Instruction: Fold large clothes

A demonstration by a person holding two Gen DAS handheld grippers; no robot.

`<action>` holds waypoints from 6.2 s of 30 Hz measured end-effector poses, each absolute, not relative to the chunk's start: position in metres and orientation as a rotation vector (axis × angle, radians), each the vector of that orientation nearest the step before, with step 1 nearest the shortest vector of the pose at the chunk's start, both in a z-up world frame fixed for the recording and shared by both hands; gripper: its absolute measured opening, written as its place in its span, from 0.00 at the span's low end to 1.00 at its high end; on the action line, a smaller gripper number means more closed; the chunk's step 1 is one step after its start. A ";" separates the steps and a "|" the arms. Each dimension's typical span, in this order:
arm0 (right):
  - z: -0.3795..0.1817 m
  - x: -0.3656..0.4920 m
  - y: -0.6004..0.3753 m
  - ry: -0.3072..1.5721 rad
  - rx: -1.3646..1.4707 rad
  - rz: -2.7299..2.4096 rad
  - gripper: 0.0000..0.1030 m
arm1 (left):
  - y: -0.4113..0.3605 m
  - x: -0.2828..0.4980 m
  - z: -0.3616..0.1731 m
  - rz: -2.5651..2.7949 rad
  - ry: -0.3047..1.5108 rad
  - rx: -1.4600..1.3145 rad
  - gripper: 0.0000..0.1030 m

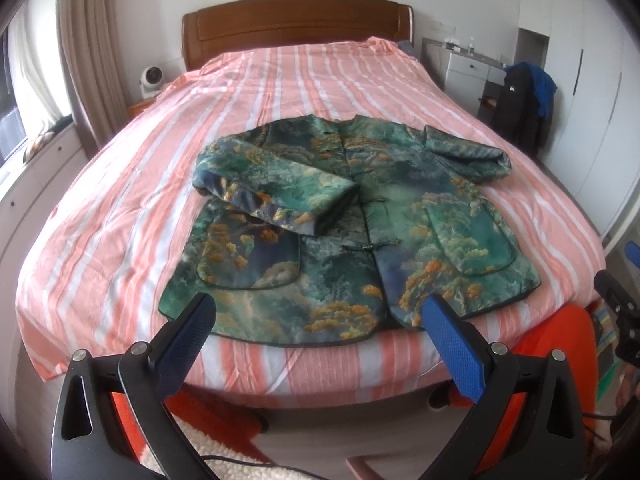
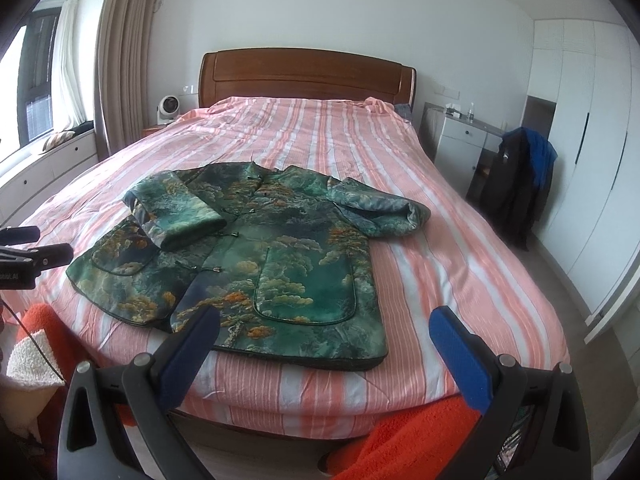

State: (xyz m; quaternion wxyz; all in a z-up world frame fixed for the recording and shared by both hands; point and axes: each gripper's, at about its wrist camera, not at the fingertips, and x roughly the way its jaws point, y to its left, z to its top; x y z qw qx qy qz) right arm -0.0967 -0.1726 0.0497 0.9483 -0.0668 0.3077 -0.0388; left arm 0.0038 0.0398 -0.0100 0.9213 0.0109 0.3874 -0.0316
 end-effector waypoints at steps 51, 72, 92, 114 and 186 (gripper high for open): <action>0.039 -0.097 -0.165 0.660 -0.135 -0.027 1.00 | 0.028 0.002 -0.022 -0.076 0.822 0.074 1.00; 0.037 -0.095 -0.163 0.664 -0.136 -0.025 1.00 | 0.027 0.003 -0.021 -0.075 0.823 0.074 1.00; 0.034 -0.094 -0.161 0.669 -0.138 -0.021 1.00 | 0.027 0.003 -0.021 -0.076 0.824 0.075 1.00; -0.007 -0.040 -0.284 0.792 0.089 -0.019 1.00 | 0.216 0.099 -0.118 -0.050 1.082 -0.268 1.00; -0.057 -0.051 -0.229 0.878 0.044 0.028 0.76 | 0.233 0.154 -0.007 -0.130 0.804 -0.229 0.12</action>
